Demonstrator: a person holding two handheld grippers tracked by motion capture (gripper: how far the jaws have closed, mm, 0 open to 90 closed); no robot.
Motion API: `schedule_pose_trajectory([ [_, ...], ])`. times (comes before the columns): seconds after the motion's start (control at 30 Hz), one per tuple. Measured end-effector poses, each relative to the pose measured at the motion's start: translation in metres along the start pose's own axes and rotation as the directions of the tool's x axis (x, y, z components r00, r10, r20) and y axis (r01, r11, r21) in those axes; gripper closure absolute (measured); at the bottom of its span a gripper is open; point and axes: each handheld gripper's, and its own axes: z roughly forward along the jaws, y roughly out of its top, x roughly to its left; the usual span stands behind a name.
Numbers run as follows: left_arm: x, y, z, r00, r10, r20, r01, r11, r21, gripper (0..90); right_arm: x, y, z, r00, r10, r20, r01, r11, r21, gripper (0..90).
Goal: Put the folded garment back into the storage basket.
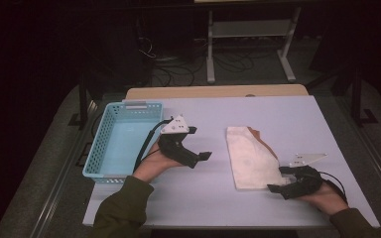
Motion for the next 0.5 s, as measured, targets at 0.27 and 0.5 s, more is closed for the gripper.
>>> schedule_pose_trajectory([
  [0.27,-0.007,-0.005,0.010,1.0000,-0.004,0.004,0.004,1.0000,0.006,0.0,0.000,0.000,0.000,1.0000,0.000,-0.001,0.000,1.000,0.000,14.5],
  [0.5,-0.011,-0.010,0.019,0.9999,-0.004,0.010,0.004,0.9998,0.017,0.0,0.000,0.000,0.000,1.0000,-0.002,-0.004,0.002,1.000,0.000,14.5],
])
